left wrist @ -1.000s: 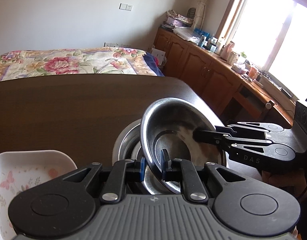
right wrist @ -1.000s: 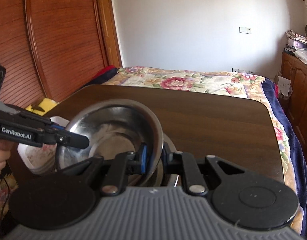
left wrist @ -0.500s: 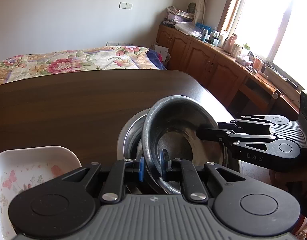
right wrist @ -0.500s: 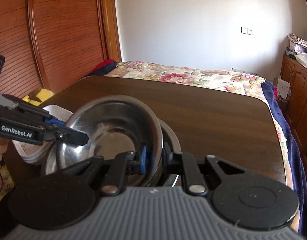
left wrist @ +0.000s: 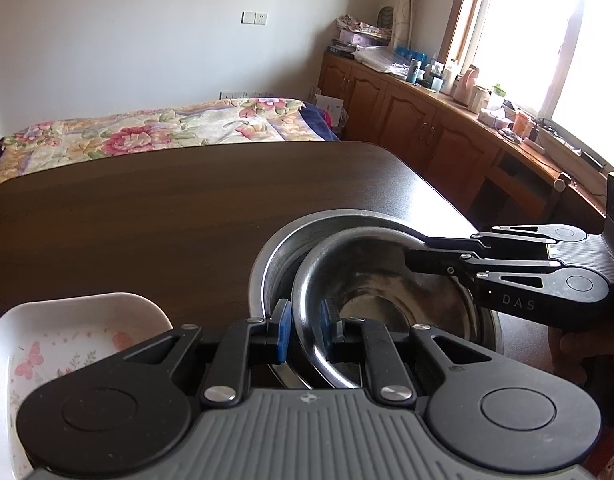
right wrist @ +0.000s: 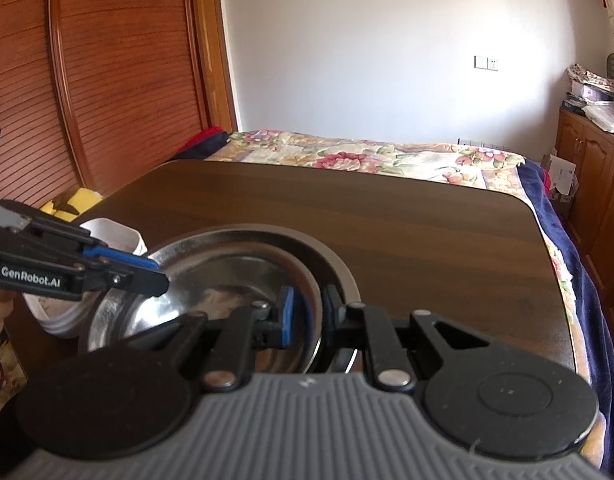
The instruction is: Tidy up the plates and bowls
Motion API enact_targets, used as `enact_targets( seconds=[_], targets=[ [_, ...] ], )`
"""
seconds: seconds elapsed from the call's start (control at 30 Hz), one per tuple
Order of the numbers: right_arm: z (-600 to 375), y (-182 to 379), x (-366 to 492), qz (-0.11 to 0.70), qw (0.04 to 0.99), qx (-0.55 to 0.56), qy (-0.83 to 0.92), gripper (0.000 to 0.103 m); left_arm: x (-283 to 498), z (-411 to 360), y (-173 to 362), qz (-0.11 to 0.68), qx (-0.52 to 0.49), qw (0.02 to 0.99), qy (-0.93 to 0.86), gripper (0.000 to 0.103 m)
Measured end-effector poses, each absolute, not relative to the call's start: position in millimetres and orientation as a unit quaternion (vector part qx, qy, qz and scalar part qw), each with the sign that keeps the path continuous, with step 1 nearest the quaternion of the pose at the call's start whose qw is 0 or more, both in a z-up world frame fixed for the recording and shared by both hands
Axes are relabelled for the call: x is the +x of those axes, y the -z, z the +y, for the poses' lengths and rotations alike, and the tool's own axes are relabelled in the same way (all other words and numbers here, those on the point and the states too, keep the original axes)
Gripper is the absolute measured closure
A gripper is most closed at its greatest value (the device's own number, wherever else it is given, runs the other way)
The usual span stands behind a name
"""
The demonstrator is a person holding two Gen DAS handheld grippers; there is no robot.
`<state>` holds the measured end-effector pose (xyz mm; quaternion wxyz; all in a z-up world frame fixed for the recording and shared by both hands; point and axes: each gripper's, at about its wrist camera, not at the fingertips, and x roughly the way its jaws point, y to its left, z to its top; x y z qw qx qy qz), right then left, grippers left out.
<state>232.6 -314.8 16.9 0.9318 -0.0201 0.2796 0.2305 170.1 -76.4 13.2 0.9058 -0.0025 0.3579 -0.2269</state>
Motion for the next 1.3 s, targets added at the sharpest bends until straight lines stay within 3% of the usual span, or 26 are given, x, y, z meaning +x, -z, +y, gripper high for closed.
enact_targets(
  seconds=[0.77,0.93,1.0,1.03,1.1,1.17,1.27,1.3],
  targets=[
    [-339.1,-7.9,202.0,0.210,0.956,0.062,-0.194,0.084,120.7,-69.4,-10.4,0.282,-0.013,0.944,0.169,0.082],
    [-341.8,-12.0,195.6,0.194,0.960,0.067,-0.189,0.084,119.7,-70.3,-9.3,0.275,-0.018,0.947,0.167,0.070],
    [-343.8,-13.3,194.8,0.189,0.962,0.069,-0.186,0.083,119.4,-69.4,-10.2,0.269,-0.016,0.949,0.164,0.061],
    [-344.6,-13.6,194.6,0.187,0.962,0.069,-0.184,0.081,118.1,-68.2,-9.7,0.267,-0.016,0.950,0.163,0.059],
    [-346.6,-12.8,194.8,0.184,0.964,0.071,-0.178,0.060,118.2,-67.0,-10.2,0.261,-0.019,0.952,0.160,0.043],
    [-348.1,-10.2,196.0,0.184,0.964,0.073,-0.175,0.046,118.3,-65.6,-10.0,0.257,-0.021,0.953,0.160,0.034],
    [-348.7,-5.4,198.7,0.185,0.965,0.075,-0.170,0.030,115.8,-64.1,-6.7,0.252,-0.024,0.954,0.159,0.018],
    [-348.8,-3.6,199.5,0.185,0.965,0.076,-0.170,0.026,115.9,-64.5,-5.7,0.250,-0.024,0.955,0.158,0.017]
  ],
)
